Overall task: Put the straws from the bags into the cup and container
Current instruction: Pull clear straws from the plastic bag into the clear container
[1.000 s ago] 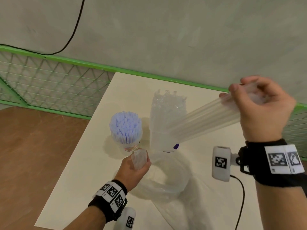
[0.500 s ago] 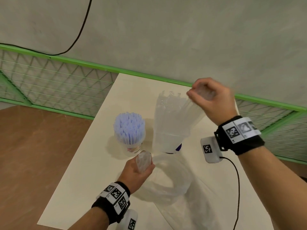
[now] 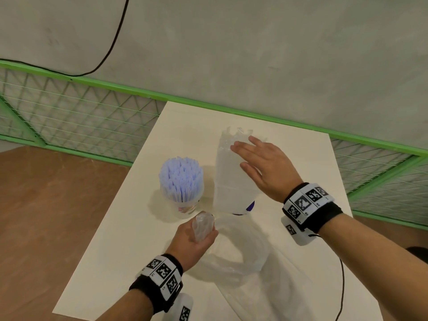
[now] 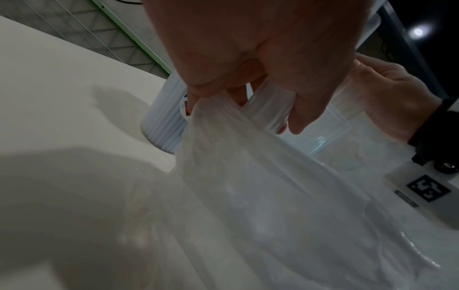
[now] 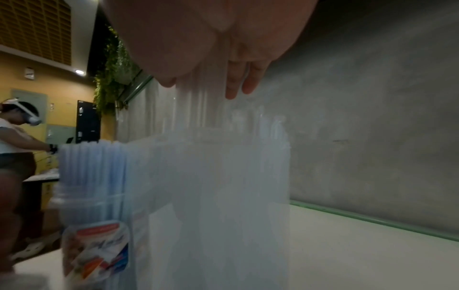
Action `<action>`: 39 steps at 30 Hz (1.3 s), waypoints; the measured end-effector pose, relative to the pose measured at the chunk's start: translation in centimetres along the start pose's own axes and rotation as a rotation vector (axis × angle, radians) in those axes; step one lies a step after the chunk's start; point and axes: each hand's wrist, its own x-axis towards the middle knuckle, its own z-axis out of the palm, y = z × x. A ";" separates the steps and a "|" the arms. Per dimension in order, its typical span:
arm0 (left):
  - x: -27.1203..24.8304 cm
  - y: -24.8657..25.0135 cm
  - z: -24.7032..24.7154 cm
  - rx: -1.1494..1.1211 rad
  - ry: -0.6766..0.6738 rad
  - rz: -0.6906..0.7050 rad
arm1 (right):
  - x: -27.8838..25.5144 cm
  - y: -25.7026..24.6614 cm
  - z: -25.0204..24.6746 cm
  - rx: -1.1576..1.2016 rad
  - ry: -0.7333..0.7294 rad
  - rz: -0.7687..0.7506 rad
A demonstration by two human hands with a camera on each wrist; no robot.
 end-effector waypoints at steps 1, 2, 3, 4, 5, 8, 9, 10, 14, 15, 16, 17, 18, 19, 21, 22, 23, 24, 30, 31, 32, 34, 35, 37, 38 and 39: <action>0.1 0.0 0.1 0.003 -0.003 0.001 | -0.2 -0.2 0.3 0.001 -0.025 -0.010; 0.1 -0.1 0.1 0.008 -0.004 0.001 | -0.3 -0.4 0.5 0.003 -0.044 -0.012; 0.2 -0.1 0.2 0.013 -0.005 0.002 | -0.4 -0.5 0.7 0.003 -0.054 -0.005; 0.2 -0.2 0.2 0.020 -0.008 0.005 | -0.3 -0.5 0.8 0.002 -0.059 0.006; 0.3 -0.2 0.2 0.023 -0.012 0.009 | -0.2 -0.6 0.9 0.004 -0.062 0.016; 0.3 -0.1 0.3 0.010 -0.020 0.013 | 0.1 -0.9 1.0 0.011 -0.077 0.022; 0.3 -0.1 0.3 0.007 -0.015 0.010 | 0.2 -1.0 1.1 0.009 -0.082 0.017; 0.3 0.0 0.3 0.005 -0.009 0.006 | 0.3 -1.2 1.3 0.005 -0.089 0.013; 0.2 0.3 0.2 0.010 -0.013 0.017 | 0.2 -1.5 1.8 -0.003 -0.121 0.026; 0.1 0.3 0.2 0.014 -0.016 0.022 | 0.1 -1.5 1.9 -0.007 -0.133 0.029; 0.1 0.3 0.1 0.018 -0.017 0.024 | -0.1 -1.5 2.1 -0.013 -0.149 0.031; 0.1 0.3 0.1 0.019 -0.015 0.022 | -0.3 -1.5 2.2 -0.021 -0.166 0.033; 0.0 0.3 0.1 0.015 -0.011 0.016 | -0.5 -1.5 2.3 -0.028 -0.181 0.033; 0.0 0.3 0.1 0.010 -0.010 0.012 | -0.5 -1.4 2.3 -0.031 -0.196 0.032; 0.0 0.3 0.1 0.002 -0.020 0.011 | -0.4 -1.4 1.8 -0.039 -0.216 0.034; -0.1 0.3 0.1 0.001 -0.025 0.013 | -0.5 -1.4 1.3 -0.047 -0.208 0.044; -0.1 0.4 0.1 0.004 -0.028 0.017 | -0.7 -1.5 0.9 -0.055 -0.177 0.066; -0.1 0.4 0.1 0.010 -0.026 0.022 | -1.2 -1.8 0.4 -0.057 -0.124 0.101; 0.0 0.3 0.1 0.026 -0.024 0.051 | -6.5 -5.2 1.2 -0.089 -0.012 0.236; 0.1 0.2 0.1 0.039 -0.024 0.056 | -7.0 -5.3 1.7 -0.093 -0.042 0.239; 0.1 0.2 0.2 0.044 -0.015 0.057 | -7.2 -5.2 2.0 -0.088 -0.058 0.241; 0.2 0.1 0.3 0.026 0.008 0.048 | -7.0 -4.8 2.2 -0.068 -0.065 0.250; 0.2 0.1 0.3 0.022 0.008 0.041 | -6.7 -4.6 2.2 -0.063 -0.069 0.254; 0.2 0.1 0.3 0.039 0.004 0.041 | -6.4 -4.2 2.3 -0.061 -0.084 0.264; 0.2 0.0 0.3 0.044 0.002 0.042 | -6.3 -4.1 2.4 -0.059 -0.088 0.266; 0.2 0.0 0.3 0.047 0.003 0.041 | -6.3 -3.9 2.5 -0.056 -0.088 0.266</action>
